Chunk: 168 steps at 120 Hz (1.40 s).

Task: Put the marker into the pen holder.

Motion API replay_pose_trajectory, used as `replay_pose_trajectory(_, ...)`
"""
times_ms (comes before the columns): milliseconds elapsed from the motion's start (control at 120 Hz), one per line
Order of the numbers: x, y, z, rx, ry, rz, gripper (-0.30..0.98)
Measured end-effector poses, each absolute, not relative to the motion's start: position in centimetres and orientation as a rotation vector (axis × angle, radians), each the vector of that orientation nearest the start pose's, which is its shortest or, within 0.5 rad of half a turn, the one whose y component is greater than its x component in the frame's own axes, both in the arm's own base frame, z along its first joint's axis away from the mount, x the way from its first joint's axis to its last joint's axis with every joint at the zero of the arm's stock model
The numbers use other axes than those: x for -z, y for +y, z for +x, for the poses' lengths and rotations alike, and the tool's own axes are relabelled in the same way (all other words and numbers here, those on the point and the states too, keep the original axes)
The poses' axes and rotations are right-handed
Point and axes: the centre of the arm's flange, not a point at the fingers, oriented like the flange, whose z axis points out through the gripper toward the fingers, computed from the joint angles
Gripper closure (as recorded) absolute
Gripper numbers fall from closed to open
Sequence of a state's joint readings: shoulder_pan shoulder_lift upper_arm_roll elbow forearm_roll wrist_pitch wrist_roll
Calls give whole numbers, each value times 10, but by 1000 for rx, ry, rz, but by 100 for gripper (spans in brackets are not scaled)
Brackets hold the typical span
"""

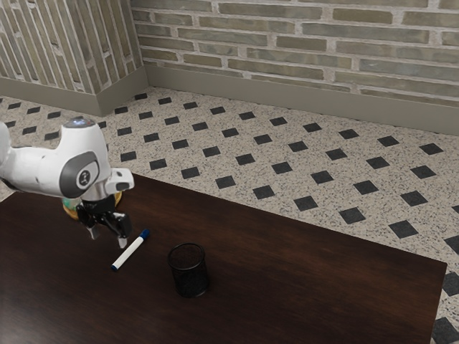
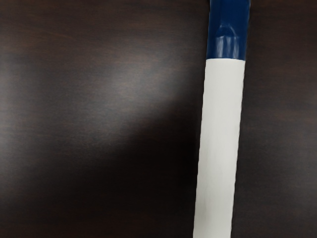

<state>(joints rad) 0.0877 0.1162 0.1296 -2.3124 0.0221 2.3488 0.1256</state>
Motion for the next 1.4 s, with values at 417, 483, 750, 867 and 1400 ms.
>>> replay_pose_trajectory(417, -256, 102, 475, -121, -133, -3177, 33)
replay_pose_trajectory(483, -256, 101, 475, -117, -128, -3178, 40)
replay_pose_trajectory(750, -250, 92, 476, -126, -103, -3185, 59)
replay_pose_trajectory(867, -245, 92, 476, -137, -102, -3185, 66)
replay_pose_trajectory(1400, -329, 94, 487, 42, -86, -3160, 78)
